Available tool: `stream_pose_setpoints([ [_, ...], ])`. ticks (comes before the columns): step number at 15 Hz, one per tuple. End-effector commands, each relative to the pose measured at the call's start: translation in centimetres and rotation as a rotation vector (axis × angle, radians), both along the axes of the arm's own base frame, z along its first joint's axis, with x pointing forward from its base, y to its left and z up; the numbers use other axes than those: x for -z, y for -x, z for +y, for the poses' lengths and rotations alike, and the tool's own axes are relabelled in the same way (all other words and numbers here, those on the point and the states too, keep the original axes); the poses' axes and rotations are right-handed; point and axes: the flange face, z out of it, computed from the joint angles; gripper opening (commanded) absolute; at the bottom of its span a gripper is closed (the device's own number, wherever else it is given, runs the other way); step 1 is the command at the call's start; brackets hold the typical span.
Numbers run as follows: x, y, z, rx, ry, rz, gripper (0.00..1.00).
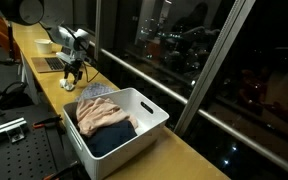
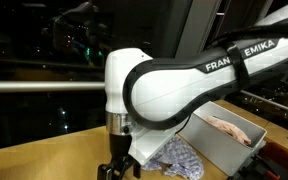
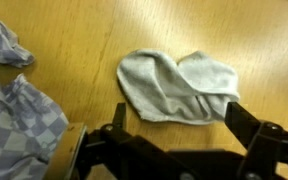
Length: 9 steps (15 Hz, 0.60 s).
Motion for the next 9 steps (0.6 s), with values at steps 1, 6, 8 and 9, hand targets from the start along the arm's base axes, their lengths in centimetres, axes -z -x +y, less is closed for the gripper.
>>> stream_pose_setpoints([
  [1, 2.6, 0.4, 1.4, -0.019, 0.002, 0.033, 1.00],
  [6, 4.4, 0.5, 1.7, -0.012, 0.017, 0.039, 0.74],
  [8, 4.4, 0.2, 1.4, -0.006, 0.017, 0.036, 0.59],
  [9, 4.4, 0.1, 1.3, -0.004, 0.018, 0.033, 0.52],
])
